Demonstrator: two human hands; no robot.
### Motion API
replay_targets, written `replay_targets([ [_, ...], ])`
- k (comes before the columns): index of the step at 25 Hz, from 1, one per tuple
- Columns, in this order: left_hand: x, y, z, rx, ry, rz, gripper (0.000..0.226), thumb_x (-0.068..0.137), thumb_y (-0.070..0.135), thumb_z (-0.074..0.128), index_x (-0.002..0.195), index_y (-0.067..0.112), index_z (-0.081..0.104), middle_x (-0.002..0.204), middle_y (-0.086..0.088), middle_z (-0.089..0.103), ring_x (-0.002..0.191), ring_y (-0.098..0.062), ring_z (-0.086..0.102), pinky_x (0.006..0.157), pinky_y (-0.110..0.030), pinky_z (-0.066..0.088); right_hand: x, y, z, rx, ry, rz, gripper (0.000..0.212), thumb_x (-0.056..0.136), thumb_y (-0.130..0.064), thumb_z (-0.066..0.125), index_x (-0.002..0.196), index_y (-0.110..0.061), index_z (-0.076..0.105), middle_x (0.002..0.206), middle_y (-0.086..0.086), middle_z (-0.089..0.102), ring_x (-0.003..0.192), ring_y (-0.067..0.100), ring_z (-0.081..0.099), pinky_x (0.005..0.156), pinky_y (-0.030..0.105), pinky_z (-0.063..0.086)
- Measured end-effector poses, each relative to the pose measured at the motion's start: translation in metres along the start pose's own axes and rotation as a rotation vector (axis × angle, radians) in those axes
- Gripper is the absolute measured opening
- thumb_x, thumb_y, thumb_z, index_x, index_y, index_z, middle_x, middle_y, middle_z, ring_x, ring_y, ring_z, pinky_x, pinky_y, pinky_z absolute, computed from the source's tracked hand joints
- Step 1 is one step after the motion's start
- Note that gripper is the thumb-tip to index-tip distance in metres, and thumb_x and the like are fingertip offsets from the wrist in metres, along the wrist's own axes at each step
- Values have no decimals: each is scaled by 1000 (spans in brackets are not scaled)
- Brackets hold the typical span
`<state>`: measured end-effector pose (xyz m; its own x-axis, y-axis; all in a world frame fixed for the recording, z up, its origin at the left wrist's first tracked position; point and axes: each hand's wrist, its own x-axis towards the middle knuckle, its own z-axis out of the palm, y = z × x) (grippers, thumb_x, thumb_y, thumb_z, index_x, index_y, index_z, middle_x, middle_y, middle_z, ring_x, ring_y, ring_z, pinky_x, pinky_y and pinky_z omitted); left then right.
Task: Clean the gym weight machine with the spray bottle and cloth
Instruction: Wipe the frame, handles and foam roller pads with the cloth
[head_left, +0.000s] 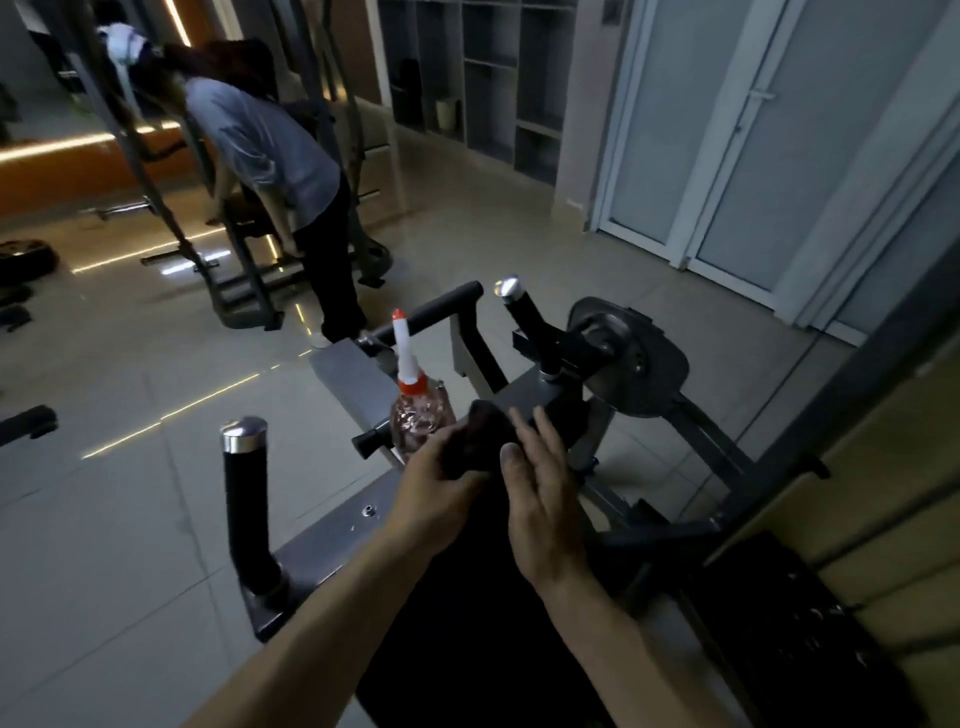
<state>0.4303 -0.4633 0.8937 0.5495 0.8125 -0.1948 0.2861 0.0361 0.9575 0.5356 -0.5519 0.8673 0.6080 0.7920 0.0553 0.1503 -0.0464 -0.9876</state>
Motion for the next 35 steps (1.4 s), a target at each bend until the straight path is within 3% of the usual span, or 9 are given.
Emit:
replay_targets([
  [3,15,-1,52,252,-66,217,47,95,9,66,139,19,58,125,10,69,113,0,64,92,-13,50,-7,20,-20,253,83,237,64,97,-60,54,153,-32,45,154,-11,47,137,3,49,115,34,44],
  [7,40,-6,85,588,-449,362,69,86,14,69,150,20,47,139,10,60,130,-9,57,106,-28,49,27,81,-55,405,296,466,63,89,-49,73,144,-22,56,138,5,63,122,22,65,103,48,55],
  [11,97,-4,86,897,-219,432,54,85,12,61,138,23,56,135,1,59,125,-24,54,99,-40,50,58,120,-77,242,527,459,56,96,-30,68,146,-17,48,134,4,60,115,18,62,94,31,51],
  [16,125,-21,93,1408,-202,268,92,88,30,68,160,21,12,167,3,15,145,-29,30,102,-48,50,57,129,4,170,473,190,36,106,-23,54,141,-24,59,139,1,53,125,12,56,104,28,50],
  [19,125,-28,88,1436,-201,301,104,88,21,69,163,26,-2,171,5,1,155,-27,15,107,-44,49,67,155,14,43,448,106,45,99,-31,57,143,-20,61,143,5,46,132,18,49,114,28,41],
  [22,127,-34,88,1410,-170,321,102,91,26,69,163,25,-3,171,2,-1,157,-28,10,118,-48,38,109,159,-23,-111,498,152,46,97,-7,58,142,-12,60,145,15,47,134,28,48,110,20,32],
  [29,128,-38,91,1421,-133,305,99,96,28,65,162,27,-8,170,3,-7,157,-29,4,121,-51,31,148,162,-49,-123,600,259,28,98,-4,58,124,-8,69,133,12,53,120,25,58,103,31,51],
  [32,125,-38,94,1431,-111,300,104,92,30,69,162,26,-7,170,2,-5,157,-29,6,119,-50,35,100,162,-16,-230,553,126,35,98,-4,61,132,-8,65,140,17,51,133,29,50,108,34,48],
  [35,125,-39,94,1425,-107,316,101,94,26,66,162,27,-8,170,4,-6,157,-28,5,118,-50,37,140,161,-37,-95,598,207,31,96,-2,59,126,-4,68,130,17,57,120,28,57,97,26,47],
])
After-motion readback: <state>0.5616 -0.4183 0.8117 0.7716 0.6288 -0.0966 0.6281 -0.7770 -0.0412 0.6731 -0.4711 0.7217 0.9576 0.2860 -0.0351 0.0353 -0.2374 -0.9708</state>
